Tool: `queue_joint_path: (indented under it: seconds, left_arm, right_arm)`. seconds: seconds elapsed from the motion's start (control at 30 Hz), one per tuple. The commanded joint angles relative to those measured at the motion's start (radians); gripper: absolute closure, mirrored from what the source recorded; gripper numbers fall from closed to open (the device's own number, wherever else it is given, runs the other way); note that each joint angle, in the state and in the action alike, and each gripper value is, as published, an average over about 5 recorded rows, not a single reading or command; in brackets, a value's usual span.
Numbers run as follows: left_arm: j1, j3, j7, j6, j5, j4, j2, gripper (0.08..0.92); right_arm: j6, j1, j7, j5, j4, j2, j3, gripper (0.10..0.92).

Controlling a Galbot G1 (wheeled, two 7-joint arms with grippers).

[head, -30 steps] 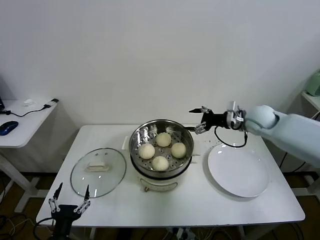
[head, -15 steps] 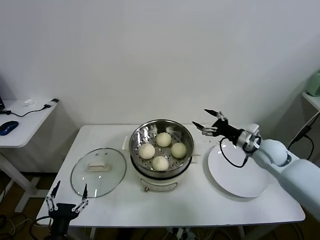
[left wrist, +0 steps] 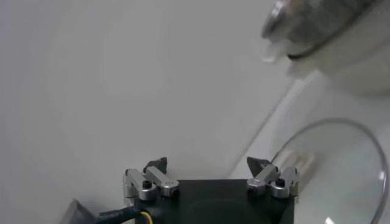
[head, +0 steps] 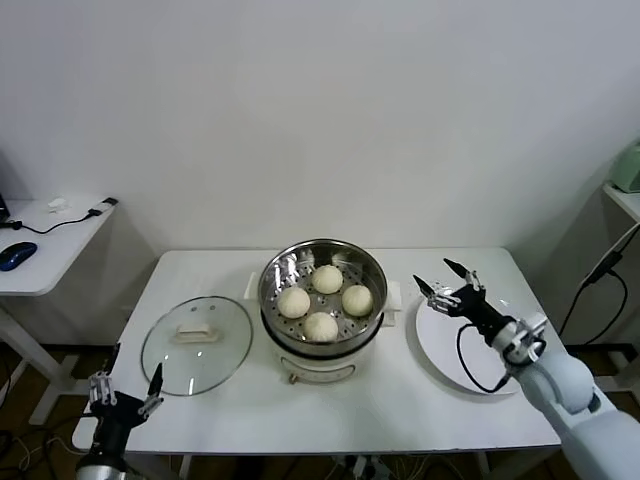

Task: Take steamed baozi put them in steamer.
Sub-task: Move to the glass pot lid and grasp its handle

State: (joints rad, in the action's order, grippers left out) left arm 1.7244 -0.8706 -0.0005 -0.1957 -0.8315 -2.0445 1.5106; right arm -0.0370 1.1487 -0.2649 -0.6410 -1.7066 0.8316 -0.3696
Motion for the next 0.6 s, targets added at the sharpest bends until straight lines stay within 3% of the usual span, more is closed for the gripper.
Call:
queue_joint_path:
  seconds: [0.03, 0.33, 0.6]
  left_arm:
    - [-0.102, 0.006, -0.069, 0.027, -0.667, 0.129, -0.047, 0.177]
    - [-0.261, 0.089, -0.146, 0.071, -0.678, 0.344, -0.070, 0.177]
    - [-0.375, 0.198, -0.145, 0.134, -0.639, 0.462, -0.070, 0.177]
  right_arm:
    - [0.021, 0.201, 0.007, 0.126, -0.007, 0.170, -0.186, 0.203]
    - [0.007, 0.198, 0.023, 0.203, 0.041, 0.208, -0.207, 0.203]
    - [0.007, 0.201, 0.033, 0.234, 0.048, 0.217, -0.213, 0.203]
